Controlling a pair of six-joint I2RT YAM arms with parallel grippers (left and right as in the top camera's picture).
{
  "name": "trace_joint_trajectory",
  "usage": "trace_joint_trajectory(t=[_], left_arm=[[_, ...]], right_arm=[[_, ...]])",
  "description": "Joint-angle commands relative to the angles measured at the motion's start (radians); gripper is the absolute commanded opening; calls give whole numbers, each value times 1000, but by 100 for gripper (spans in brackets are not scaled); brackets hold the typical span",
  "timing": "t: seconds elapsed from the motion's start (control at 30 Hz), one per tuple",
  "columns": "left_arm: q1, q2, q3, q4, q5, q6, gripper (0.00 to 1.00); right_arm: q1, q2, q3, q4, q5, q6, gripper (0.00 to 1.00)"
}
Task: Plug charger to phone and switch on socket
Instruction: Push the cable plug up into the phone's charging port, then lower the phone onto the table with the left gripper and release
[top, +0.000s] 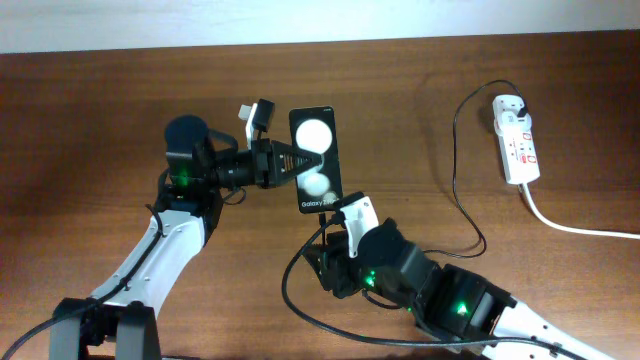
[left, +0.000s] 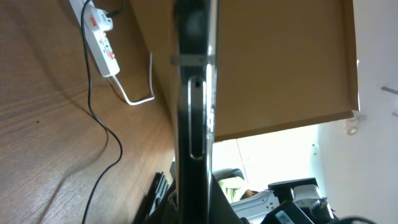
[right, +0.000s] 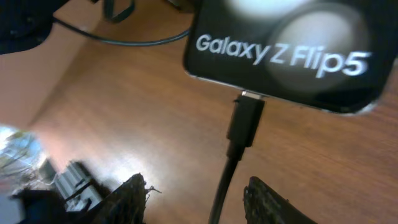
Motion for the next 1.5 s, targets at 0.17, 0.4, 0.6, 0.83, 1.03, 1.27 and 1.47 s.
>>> trace_joint_trajectory(t=[0.17,0.4,0.6,0.83,1.03,1.27,1.47], left_arm=[[-2,-6,13,9,2,20,0],[-2,-6,13,9,32,20,0],[-2,-6,13,10,137,21,0],[-39,-6,13,10,192,21,0],[-38,-6,13,10,48,74,0],[-94,-6,13,-52,-248,178,4],[-150,60,13,-357,-563,385,0]], right_arm=[[37,14,13,43,265,-10,25],[37,32,13,104,262,-10,4],[35,32,79,180,281,-144,4],[-4,32,105,227,271,-150,7],[-3,-167,105,-47,235,-149,62],[-3,-497,105,-409,292,-138,99],[-3,-498,105,-457,291,-138,99]])
